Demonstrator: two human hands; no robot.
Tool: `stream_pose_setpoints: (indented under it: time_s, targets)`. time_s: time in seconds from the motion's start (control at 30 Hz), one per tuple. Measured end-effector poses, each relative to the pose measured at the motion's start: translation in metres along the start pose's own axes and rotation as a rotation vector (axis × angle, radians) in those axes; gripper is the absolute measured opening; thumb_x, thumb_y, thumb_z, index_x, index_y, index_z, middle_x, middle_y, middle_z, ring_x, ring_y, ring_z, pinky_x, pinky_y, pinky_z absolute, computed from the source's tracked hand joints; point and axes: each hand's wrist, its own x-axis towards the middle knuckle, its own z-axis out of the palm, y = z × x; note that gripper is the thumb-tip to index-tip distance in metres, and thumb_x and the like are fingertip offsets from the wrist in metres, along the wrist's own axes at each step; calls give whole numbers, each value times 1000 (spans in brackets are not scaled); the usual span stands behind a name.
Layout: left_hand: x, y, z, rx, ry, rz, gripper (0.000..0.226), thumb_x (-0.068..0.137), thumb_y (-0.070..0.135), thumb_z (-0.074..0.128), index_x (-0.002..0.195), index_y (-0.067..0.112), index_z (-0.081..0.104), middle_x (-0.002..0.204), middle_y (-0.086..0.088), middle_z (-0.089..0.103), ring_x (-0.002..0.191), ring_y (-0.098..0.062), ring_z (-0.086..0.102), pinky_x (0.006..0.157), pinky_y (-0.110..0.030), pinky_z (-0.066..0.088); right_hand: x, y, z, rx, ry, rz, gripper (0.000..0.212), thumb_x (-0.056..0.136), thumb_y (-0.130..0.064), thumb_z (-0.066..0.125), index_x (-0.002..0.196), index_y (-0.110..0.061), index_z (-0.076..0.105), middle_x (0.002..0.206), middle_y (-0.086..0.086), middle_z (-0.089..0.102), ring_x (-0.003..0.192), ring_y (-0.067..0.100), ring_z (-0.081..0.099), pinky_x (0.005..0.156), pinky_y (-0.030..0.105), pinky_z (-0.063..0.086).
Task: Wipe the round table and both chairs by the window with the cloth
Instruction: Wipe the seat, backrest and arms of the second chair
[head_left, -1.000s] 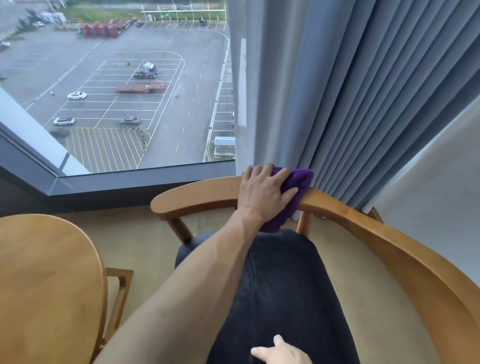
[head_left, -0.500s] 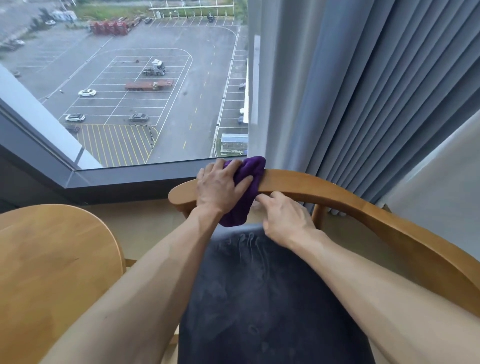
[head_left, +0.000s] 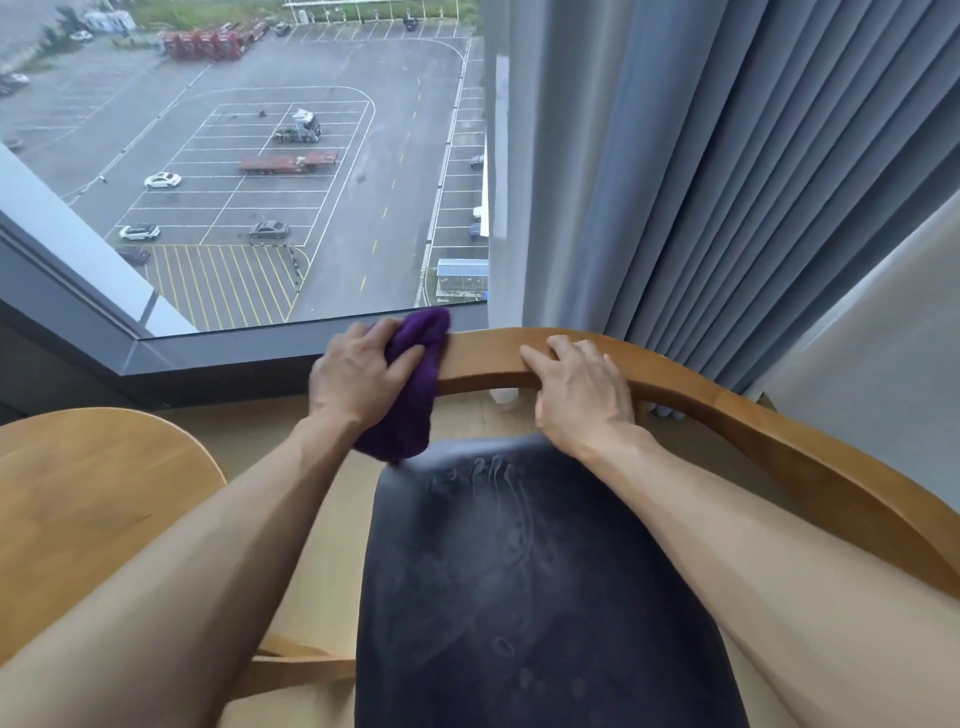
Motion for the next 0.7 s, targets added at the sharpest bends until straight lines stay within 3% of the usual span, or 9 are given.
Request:
stream_pose_setpoints:
  time_s: [0.1,0.2,0.3,0.37,0.43,0.53,0.6,0.7]
  targets:
    - [-7,13,7,53,80,-210,49,95,56,47,134,28,54,122,-16,57,116,-39,51,100,-49,42,5,4,-4,56,27,0,48,97,-22,47,145,-27,43,142,4,50,126,27,45,106,45,40]
    - [-6,52,20,160,86,-291,50,94,57,44,132,27,55,126,-17,56,122,-39,47,113,-56,25,12,10,-12,133,23,11,47,102,-27,38,148,-30,36,134,3,57,119,28,51,96,42,44]
    - [-1,99,34,174,2,-173,49,96,54,39,133,26,52,133,-17,52,130,-37,41,119,-58,13,16,14,-15,198,36,-4,46,104,-32,33,149,-36,31,136,2,55,115,30,56,89,43,46]
    - [4,129,43,31,-96,-2,42,100,43,35,136,26,48,137,-15,50,135,-35,37,120,-57,9,21,17,-17,302,72,13,43,104,-33,29,147,-39,32,139,3,50,115,31,56,92,44,47]
    - [10,147,41,-254,-218,153,41,102,29,33,142,27,43,141,-11,52,138,-30,38,120,-54,11,25,24,-16,404,119,96,43,104,-36,27,147,-40,33,140,5,47,118,33,53,97,45,45]
    - [16,128,24,-519,-232,156,46,102,19,36,148,25,42,145,-7,52,135,-24,44,115,-42,28,28,27,-10,279,75,157,50,102,-48,29,151,-39,27,151,6,35,135,33,36,109,47,35]
    - [9,94,19,-318,-88,119,40,104,18,39,143,16,48,138,-11,56,127,-31,50,109,-40,33,31,16,-3,208,38,172,61,96,-61,33,152,-40,20,158,8,21,143,33,20,112,50,30]
    - [-9,41,20,9,-57,70,42,106,27,36,147,18,44,147,-5,49,139,-25,39,119,-39,17,44,-12,11,127,28,155,73,89,-72,36,152,-42,15,163,8,4,148,38,4,117,54,17]
